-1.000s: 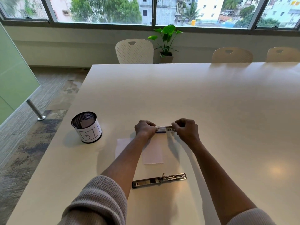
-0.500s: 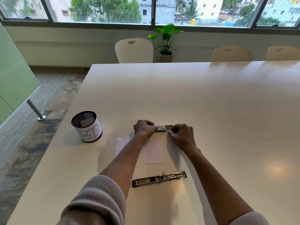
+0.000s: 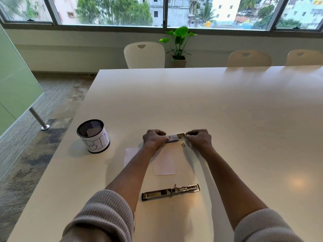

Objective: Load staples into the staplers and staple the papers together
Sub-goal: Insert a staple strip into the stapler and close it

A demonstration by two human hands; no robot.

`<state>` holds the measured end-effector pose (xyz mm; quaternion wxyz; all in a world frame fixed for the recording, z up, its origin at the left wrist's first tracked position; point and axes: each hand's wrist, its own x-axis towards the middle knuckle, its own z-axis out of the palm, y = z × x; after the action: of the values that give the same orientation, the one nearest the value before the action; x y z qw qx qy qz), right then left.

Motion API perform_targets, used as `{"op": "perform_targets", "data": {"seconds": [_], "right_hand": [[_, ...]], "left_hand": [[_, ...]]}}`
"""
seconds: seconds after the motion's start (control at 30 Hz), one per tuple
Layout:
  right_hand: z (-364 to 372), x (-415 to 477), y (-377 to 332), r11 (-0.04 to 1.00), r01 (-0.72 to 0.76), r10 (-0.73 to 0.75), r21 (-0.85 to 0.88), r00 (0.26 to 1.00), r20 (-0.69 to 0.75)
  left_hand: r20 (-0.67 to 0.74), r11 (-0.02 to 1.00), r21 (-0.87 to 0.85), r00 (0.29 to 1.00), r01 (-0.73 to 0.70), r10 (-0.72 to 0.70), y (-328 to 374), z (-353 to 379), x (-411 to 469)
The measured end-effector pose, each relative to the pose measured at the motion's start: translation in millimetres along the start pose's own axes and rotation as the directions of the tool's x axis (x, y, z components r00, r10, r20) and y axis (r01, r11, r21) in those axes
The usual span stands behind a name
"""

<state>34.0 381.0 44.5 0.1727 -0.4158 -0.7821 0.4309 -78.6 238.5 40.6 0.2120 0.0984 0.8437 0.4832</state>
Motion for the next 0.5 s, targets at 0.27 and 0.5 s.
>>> {"op": "perform_targets", "data": {"seconds": [0.27, 0.5], "right_hand": [[9, 4, -5, 0.997, -0.07, 0.071, 0.02, 0.997, -0.021], [15, 3, -10, 0.993, -0.119, 0.119, 0.001, 0.993, -0.026]], "left_hand": [[-0.02, 1.0, -0.009, 1.0, -0.014, 0.013, -1, 3, -1], [-0.071, 0.999, -0.007, 0.997, -0.036, 0.035, -2, 4, -2]]}}
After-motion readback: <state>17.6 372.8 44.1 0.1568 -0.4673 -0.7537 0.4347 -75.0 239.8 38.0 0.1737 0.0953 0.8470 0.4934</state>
